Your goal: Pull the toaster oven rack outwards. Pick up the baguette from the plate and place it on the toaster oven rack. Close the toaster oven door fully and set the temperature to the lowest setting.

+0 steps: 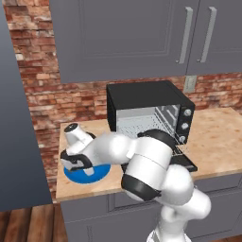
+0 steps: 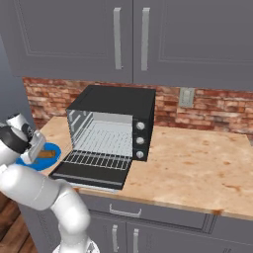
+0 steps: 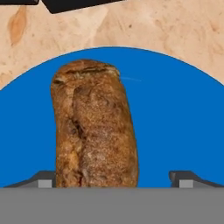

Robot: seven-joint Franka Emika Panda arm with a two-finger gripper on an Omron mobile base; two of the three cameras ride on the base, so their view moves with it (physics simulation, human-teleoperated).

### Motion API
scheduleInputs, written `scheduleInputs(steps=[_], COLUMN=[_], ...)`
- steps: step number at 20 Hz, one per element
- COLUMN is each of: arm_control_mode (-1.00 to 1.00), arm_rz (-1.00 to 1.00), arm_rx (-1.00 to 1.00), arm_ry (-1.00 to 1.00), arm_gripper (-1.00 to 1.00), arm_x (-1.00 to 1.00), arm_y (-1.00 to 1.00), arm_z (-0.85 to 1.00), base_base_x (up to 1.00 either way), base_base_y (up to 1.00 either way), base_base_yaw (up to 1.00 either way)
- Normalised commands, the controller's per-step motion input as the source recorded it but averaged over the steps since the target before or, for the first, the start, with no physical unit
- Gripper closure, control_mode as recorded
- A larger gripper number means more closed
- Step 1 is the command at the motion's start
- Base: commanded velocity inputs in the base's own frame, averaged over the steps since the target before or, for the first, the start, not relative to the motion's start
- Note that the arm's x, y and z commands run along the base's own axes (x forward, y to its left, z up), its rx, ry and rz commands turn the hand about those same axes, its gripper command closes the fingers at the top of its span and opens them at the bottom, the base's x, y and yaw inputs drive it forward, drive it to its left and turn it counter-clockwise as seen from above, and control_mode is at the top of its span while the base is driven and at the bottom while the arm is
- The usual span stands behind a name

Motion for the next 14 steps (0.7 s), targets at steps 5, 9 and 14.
scheduleInputs(steps=[5, 9, 14], arm_control_mode=[-1.0, -1.0, -1.0], arm_rz=[0.0, -0.02, 0.0], arm_rx=[0.0, 0.0, 0.04], arm_ry=[0.0, -0.01, -0.09], arm_gripper=[1.0, 1.0, 1.0], arm_x=[-0.02, -0.24, -0.6], arm_y=[0.0, 0.0, -0.18], arm_z=[0.11, 0.54, 0.97], base_base_x=[0.0, 0.0, 0.0], base_base_y=[0.0, 0.0, 0.0], base_base_yaw=[0.0, 0.0, 0.0])
